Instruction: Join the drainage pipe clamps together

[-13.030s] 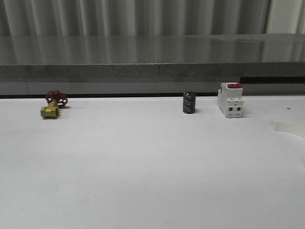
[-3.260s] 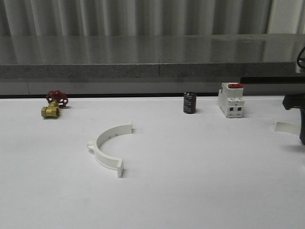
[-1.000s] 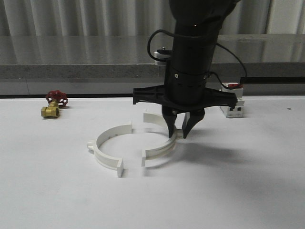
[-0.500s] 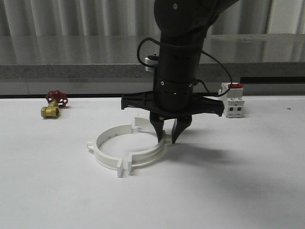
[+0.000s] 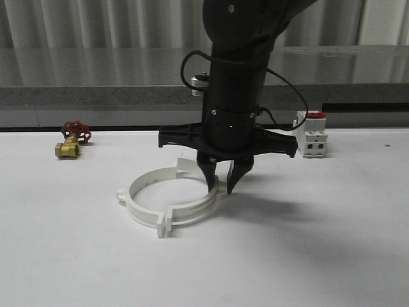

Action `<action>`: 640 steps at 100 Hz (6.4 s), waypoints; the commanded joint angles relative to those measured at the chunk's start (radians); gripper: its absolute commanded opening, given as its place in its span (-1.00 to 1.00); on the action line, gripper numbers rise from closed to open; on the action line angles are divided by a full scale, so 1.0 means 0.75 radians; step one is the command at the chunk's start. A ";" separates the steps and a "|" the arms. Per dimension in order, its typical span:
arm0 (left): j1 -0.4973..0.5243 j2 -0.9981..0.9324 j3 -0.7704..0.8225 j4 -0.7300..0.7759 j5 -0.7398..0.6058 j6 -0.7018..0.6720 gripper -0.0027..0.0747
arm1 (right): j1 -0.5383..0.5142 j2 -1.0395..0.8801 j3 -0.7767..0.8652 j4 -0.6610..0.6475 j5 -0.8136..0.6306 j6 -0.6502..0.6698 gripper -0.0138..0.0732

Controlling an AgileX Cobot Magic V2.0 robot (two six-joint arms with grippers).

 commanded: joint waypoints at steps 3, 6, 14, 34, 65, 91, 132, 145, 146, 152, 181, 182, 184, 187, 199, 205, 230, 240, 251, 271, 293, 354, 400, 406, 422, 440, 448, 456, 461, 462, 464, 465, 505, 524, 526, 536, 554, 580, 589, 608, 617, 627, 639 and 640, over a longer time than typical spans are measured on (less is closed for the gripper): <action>0.003 0.008 -0.035 0.006 -0.104 0.002 -0.98 | 0.004 -0.070 -0.041 -0.030 -0.034 0.000 -0.36; 0.003 0.008 -0.035 0.006 -0.104 0.002 -0.98 | 0.004 -0.070 -0.041 -0.030 -0.034 0.003 -0.36; 0.003 0.008 -0.035 0.006 -0.104 0.002 -0.98 | 0.005 -0.070 -0.041 -0.030 -0.035 0.006 -0.36; 0.003 0.008 -0.035 0.006 -0.104 0.002 -0.98 | 0.005 -0.070 -0.041 -0.030 -0.038 0.013 -0.36; 0.003 0.008 -0.035 0.006 -0.104 0.002 -0.98 | 0.005 -0.070 -0.041 -0.014 -0.030 0.014 -0.36; 0.003 0.008 -0.035 0.006 -0.104 0.002 -0.98 | 0.005 -0.070 -0.041 -0.002 -0.027 0.014 -0.36; 0.003 0.008 -0.035 0.006 -0.104 0.002 -0.98 | 0.005 -0.070 -0.041 0.004 -0.027 0.014 0.22; 0.003 0.008 -0.035 0.006 -0.104 0.002 -0.98 | 0.005 -0.070 -0.041 0.004 -0.027 0.014 0.33; 0.003 0.008 -0.035 0.006 -0.104 0.002 -0.98 | 0.005 -0.070 -0.041 0.004 -0.027 0.014 0.33; 0.003 0.008 -0.035 0.006 -0.104 0.002 -0.98 | 0.005 -0.070 -0.041 0.004 -0.029 0.014 0.33; 0.003 0.008 -0.035 0.006 -0.104 0.002 -0.98 | 0.004 -0.092 -0.055 0.004 -0.029 -0.090 0.33; 0.003 0.008 -0.035 0.006 -0.104 0.002 -0.98 | 0.004 -0.096 -0.055 0.004 -0.031 -0.094 0.33; 0.003 0.008 -0.035 0.006 -0.104 0.002 -0.98 | 0.004 -0.104 -0.055 0.004 -0.033 -0.103 0.33; 0.003 0.008 -0.035 0.006 -0.104 0.002 -0.98 | 0.004 -0.113 -0.055 0.004 -0.036 -0.119 0.33; 0.003 0.008 -0.035 0.006 -0.104 0.002 -0.98 | 0.004 -0.167 -0.055 0.004 -0.039 -0.218 0.33; 0.003 0.008 -0.035 0.006 -0.104 0.002 -0.98 | -0.006 -0.202 -0.055 0.004 -0.039 -0.251 0.33; 0.003 0.008 -0.035 0.006 -0.104 0.002 -0.98 | -0.128 -0.371 0.019 0.004 -0.014 -0.361 0.33; 0.003 0.008 -0.035 0.006 -0.104 0.002 -0.98 | -0.215 -0.463 0.107 0.004 -0.015 -0.400 0.33; 0.003 0.008 -0.035 0.006 -0.104 0.002 -0.98 | -0.308 -0.584 0.212 0.003 -0.023 -0.442 0.33; 0.003 0.008 -0.035 0.006 -0.104 0.002 -0.98 | -0.502 -0.827 0.433 0.003 -0.024 -0.483 0.33; 0.003 0.008 -0.035 0.006 -0.104 0.002 -0.98 | -0.622 -1.128 0.674 0.003 -0.033 -0.538 0.33; 0.003 0.008 -0.035 0.006 -0.104 0.002 -0.98 | -0.632 -1.870 1.136 -0.041 0.052 -0.586 -0.03; 0.003 0.008 -0.035 0.006 -0.104 0.002 -0.98 | -0.632 -1.942 1.153 -0.041 0.043 -0.586 -0.84; 0.003 0.008 -0.035 0.006 -0.104 0.002 -0.98 | -0.632 -1.942 1.153 -0.041 0.043 -0.586 -0.84; 0.003 0.008 -0.035 0.006 -0.104 0.002 -0.98 | -0.632 -1.942 1.153 -0.041 0.043 -0.586 -0.84; 0.003 0.008 -0.035 0.006 -0.104 0.002 -0.98 | -0.632 -1.942 1.153 -0.041 0.043 -0.586 -0.84; 0.003 0.008 -0.035 0.006 -0.104 0.002 -0.98 | -0.632 -1.942 1.153 -0.041 0.043 -0.586 -0.84; 0.003 0.008 -0.035 0.006 -0.104 0.002 -0.98 | -0.632 -1.942 1.153 -0.041 0.043 -0.586 -0.84; 0.003 0.008 -0.035 0.006 -0.104 0.002 -0.98 | -0.632 -1.942 1.153 -0.041 0.043 -0.586 -0.84; 0.003 0.008 -0.035 0.006 -0.104 0.002 -0.98 | -0.632 -1.942 1.153 -0.041 0.043 -0.586 -0.84; 0.003 0.008 -0.035 0.006 -0.104 0.002 -0.98 | -0.632 -1.942 1.155 -0.041 0.041 -0.586 -0.84; 0.003 0.008 -0.035 0.006 -0.104 0.002 -0.98 | -0.632 -1.942 1.155 -0.041 0.038 -0.586 -0.84; 0.003 0.008 -0.035 0.006 -0.104 0.002 -0.98 | -0.651 -2.188 1.483 -0.022 -0.454 -0.610 -0.84; 0.003 0.008 -0.035 0.006 -0.104 0.002 -0.98 | -0.774 -2.398 1.636 0.132 -0.581 -0.802 -0.84; 0.003 0.008 -0.035 0.006 -0.104 0.002 -0.98 | -0.787 -2.421 1.650 0.157 -0.590 -0.826 -0.84; 0.003 0.008 -0.035 0.006 -0.104 0.002 -0.98 | -0.831 -2.522 1.714 0.240 -0.642 -0.917 -0.84; 0.003 0.008 -0.035 0.006 -0.104 0.002 -0.98 | -0.833 -2.687 1.826 0.256 -0.743 -0.948 -0.84; 0.003 0.008 -0.035 0.006 -0.104 0.002 -0.98 | -0.833 -2.802 1.976 0.256 -0.892 -0.947 -0.84; 0.003 0.008 -0.035 0.006 -0.104 0.002 -0.98 | -0.833 -2.802 1.997 0.263 -0.908 -0.947 -0.84; 0.003 0.010 -0.035 0.006 -0.104 0.002 -0.98 | -0.833 -2.802 1.997 0.263 -0.927 -0.947 -0.84; 0.003 0.010 -0.035 0.006 -0.104 0.002 -0.98 | -0.833 -2.802 1.997 0.263 -0.921 -0.947 -0.84; 0.003 0.010 -0.035 0.006 -0.104 0.002 -0.98 | -0.833 -2.802 1.997 0.263 -0.917 -0.947 -0.84; 0.003 0.010 -0.035 0.006 -0.104 0.002 -0.98 | -0.833 -2.802 1.997 0.263 -0.917 -0.947 -0.84; 0.003 0.010 -0.035 0.006 -0.104 0.002 -0.98 | -0.833 -2.802 1.997 0.263 -0.917 -0.947 -0.84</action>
